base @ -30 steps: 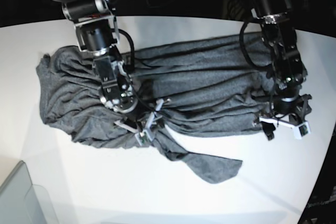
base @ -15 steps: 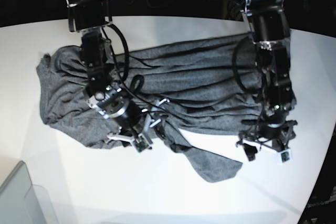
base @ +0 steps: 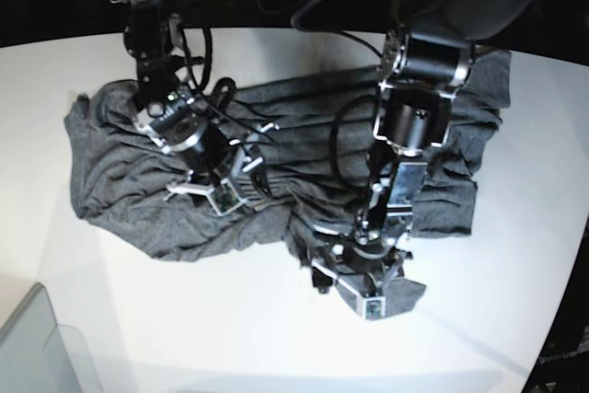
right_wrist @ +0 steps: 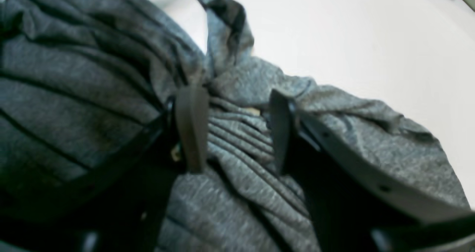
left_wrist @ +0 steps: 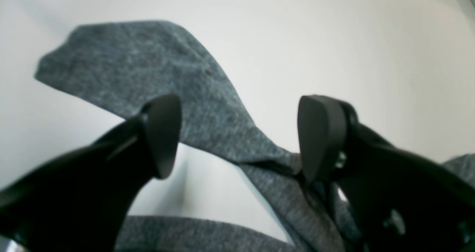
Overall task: Layout the t-shirt on the table in an organized manner, then fold the t-shirt properly
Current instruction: 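Move both grippers inward over the shirt, bunching the fabric toward the middle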
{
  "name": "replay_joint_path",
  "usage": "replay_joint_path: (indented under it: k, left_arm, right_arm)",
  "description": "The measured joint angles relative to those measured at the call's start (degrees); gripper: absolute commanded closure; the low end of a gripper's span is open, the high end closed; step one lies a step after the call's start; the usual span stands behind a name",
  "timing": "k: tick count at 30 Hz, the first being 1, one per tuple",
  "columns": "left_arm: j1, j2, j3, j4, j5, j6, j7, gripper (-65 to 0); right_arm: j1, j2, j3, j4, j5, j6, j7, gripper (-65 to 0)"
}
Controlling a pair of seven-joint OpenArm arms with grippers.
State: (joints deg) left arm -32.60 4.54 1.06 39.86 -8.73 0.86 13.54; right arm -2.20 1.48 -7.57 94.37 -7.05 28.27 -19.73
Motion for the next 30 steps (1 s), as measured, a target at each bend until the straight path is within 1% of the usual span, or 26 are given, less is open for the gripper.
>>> replay_joint_path:
  k: [1, 3, 6, 10, 12, 13, 16, 19, 22, 25, 30]
  left_arm:
    - [-0.17, 0.11, 0.52, -1.66, 0.02, 0.22, -1.75, -47.2]
    - [-0.02, 0.26, 0.59, -2.99, 0.17, 0.42, -3.15, -47.2]
    - [0.33, 0.26, 0.57, -3.21, -0.09, 0.48, -3.76, -47.2]
    - [1.62, 0.35, 0.57, -1.57, -0.07, 0.44, -4.59, -47.2]
    - [2.49, -0.33, 0.50, -0.81, -0.09, 0.33, -4.20, -47.2]
    - [2.60, -0.74, -0.33, -0.83, -0.13, 0.09, -3.67, -47.2]
    - [1.95, -1.79, -3.54, -1.77, -0.13, 0.46, -4.52, -47.2]
    - [-0.02, -2.05, -4.44, -5.42, -0.07, 0.87, -4.61, -47.2]
    - [-2.40, -1.25, -4.28, -9.97, -0.07, 0.66, -4.48, -47.2]
    - [-3.48, 0.09, -4.28, -11.47, 0.13, 0.66, -4.44, -47.2]
    - [-3.63, 0.72, -4.31, -11.26, 0.13, 0.68, -7.58, -47.2]
  right_arm:
    - [-0.72, 0.57, -0.04, 0.48, 0.00, 0.02, 0.00, -27.4]
    - [-1.60, 1.40, -0.20, 0.63, 0.17, 0.00, -0.24, -27.4]
    - [-2.03, 1.38, 0.22, 1.01, 0.20, 0.02, -0.20, -27.4]
    - [-2.29, 1.86, 3.04, 0.98, -0.07, 0.00, -0.28, -27.4]
    - [-2.29, 1.97, 3.13, 1.01, -0.02, -0.02, -0.20, -27.4]
    - [-2.34, 1.84, 3.15, 1.01, 0.00, 0.00, -0.13, -27.4]
    - [-2.58, 1.70, 3.74, 0.98, 0.00, 0.00, -0.17, -27.4]
    - [-2.58, 1.68, 3.91, 0.98, 0.00, 0.00, -0.17, -27.4]
    - [-2.73, 1.68, 3.78, 0.83, 0.20, 0.00, -0.15, -27.4]
    - [-3.58, 1.70, 3.87, 0.83, 0.17, -0.02, -0.07, -27.4]
    - [-4.28, 1.68, 3.67, 0.79, 0.20, 0.00, 0.17, -27.4]
